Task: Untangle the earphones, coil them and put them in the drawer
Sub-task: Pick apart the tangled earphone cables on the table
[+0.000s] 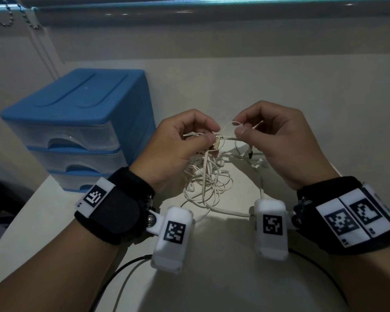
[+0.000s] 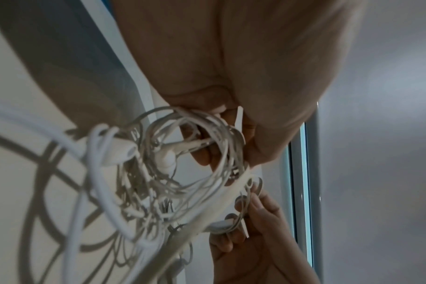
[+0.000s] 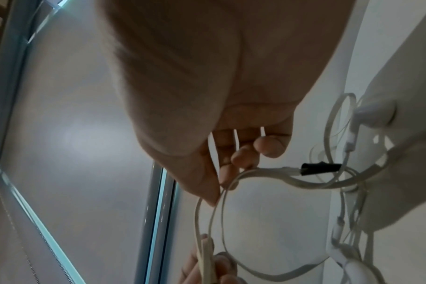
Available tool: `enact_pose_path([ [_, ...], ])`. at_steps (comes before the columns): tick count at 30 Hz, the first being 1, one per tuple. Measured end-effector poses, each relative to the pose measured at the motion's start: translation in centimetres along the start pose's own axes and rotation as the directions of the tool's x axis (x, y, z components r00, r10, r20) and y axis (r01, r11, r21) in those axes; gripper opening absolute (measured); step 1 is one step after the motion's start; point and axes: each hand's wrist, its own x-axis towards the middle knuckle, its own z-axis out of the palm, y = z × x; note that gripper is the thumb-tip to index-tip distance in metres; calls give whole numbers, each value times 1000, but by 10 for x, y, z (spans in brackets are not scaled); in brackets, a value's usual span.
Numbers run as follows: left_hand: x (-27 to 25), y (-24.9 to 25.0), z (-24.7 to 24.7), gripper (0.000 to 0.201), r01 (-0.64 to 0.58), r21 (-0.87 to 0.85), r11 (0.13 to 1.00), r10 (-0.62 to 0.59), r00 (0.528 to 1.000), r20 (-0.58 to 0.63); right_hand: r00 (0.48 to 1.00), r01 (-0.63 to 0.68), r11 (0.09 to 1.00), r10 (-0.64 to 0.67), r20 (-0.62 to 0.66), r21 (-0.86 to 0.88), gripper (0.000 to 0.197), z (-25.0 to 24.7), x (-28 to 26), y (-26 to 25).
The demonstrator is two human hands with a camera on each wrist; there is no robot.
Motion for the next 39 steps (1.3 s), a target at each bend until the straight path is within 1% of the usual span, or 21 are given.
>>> enact_pose_path([
  [2,0,0,0,16,1,-4,1000,-1,1000,0,1000,6,1000,-7,-25,-15,4,0,0,-1],
  [4,0,0,1,17,10,-10,1000,-10,1000,0,995,-6,1000,5,-103,-15,6,-2,0,0],
  [8,-1,2,3,26,22,11,1000,-22,1000,13,971,-94,993,108,-213,73,10,-1,3,5],
  [10,-1,4,2,28,51,-24,998,-51,999,-6,954,-103,988,131,-271,116,10,-3,5,5],
  [12,-2,5,3,30,80,-20,997,-80,997,4,942,-104,984,144,-303,143,11,-6,6,5],
  [14,-3,6,2,29,113,-12,994,-112,993,42,939,-116,979,163,-302,168,14,-7,6,5],
  [16,-4,8,2,25,127,7,992,-127,989,73,947,-108,971,166,-276,212,18,-4,5,3],
  [17,-4,10,1,21,105,64,992,-110,990,85,953,-97,969,157,-261,227,19,-2,4,2],
  [19,-4,9,0,25,42,183,982,-66,990,125,962,-80,967,139,-234,243,18,0,4,0],
  [21,-3,7,-2,25,23,248,969,-62,987,148,967,-82,963,139,-215,255,12,0,3,-1],
  [23,-2,3,-2,18,30,269,963,-67,989,131,969,-86,969,136,-207,233,9,0,2,-1],
  [25,-2,2,-2,12,14,279,960,-47,992,114,972,-93,982,125,-199,164,7,0,2,0],
  [27,-2,2,-2,11,-19,250,968,-10,994,113,969,-121,984,146,-200,133,5,0,2,2],
  [30,-2,2,-2,13,-67,228,971,42,993,115,961,-189,975,208,-182,118,11,0,2,6],
  [31,-1,1,-2,13,-77,212,974,56,993,103,966,-197,975,212,-151,103,10,2,1,7],
  [33,1,-1,-2,10,-107,187,977,96,993,66,979,-195,978,199,-42,80,4,5,0,4],
  [35,2,-2,-3,7,-130,195,972,126,991,34,979,-199,976,193,69,92,10,8,-2,1],
  [37,2,-1,-3,9,-117,191,975,114,993,26,969,-219,965,198,151,144,12,9,-4,-1],
  [39,1,0,-3,12,-92,167,982,87,996,37,949,-282,928,232,212,245,12,8,-5,-2],
])
